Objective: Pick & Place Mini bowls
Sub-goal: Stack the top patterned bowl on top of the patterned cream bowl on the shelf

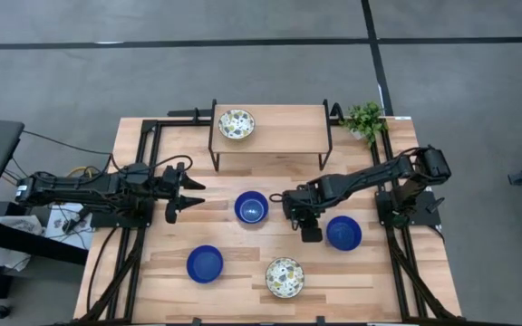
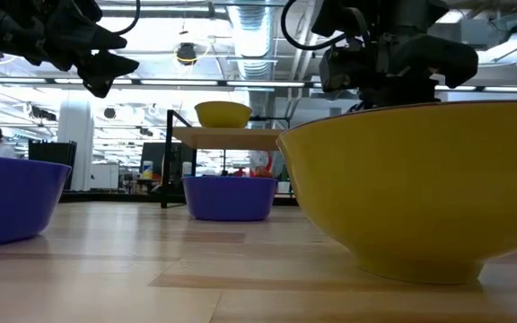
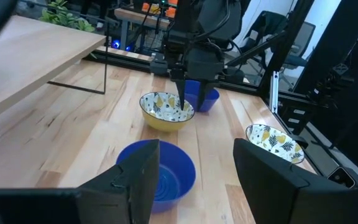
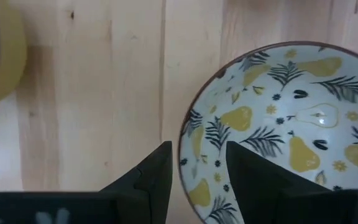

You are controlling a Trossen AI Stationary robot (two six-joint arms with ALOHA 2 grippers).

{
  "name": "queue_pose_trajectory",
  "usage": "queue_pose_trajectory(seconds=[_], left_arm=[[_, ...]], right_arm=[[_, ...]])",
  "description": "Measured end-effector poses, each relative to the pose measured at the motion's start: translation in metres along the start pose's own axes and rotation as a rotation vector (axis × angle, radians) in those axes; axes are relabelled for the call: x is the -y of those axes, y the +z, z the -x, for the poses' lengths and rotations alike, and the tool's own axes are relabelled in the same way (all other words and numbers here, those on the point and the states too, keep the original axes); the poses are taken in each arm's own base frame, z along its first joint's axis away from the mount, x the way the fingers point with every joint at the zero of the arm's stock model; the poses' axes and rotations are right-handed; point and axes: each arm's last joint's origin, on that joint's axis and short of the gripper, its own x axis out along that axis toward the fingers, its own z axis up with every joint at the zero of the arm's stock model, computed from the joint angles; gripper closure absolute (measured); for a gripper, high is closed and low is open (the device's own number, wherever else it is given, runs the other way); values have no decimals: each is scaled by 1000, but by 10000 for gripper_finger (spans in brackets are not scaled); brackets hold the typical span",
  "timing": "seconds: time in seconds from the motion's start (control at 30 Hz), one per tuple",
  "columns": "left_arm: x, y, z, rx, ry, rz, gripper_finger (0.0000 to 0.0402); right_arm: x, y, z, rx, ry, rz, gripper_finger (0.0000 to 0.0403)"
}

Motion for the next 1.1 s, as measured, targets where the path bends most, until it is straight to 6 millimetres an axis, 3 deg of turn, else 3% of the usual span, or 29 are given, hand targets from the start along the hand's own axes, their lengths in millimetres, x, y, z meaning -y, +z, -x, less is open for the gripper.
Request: queue_pose_trajectory(seconds=[0.47, 0.77, 1.1], left_arm=[[0, 0, 0, -2, 0, 0, 198], [0, 0, 0, -5, 1, 0, 198], [0, 0, 0, -5, 1, 3, 198]], right_arm=[[-5, 0, -1, -5, 18, 15, 258], [-10, 2, -14, -18, -5, 16, 259], [-2, 4, -27, -47, -39, -11, 269]])
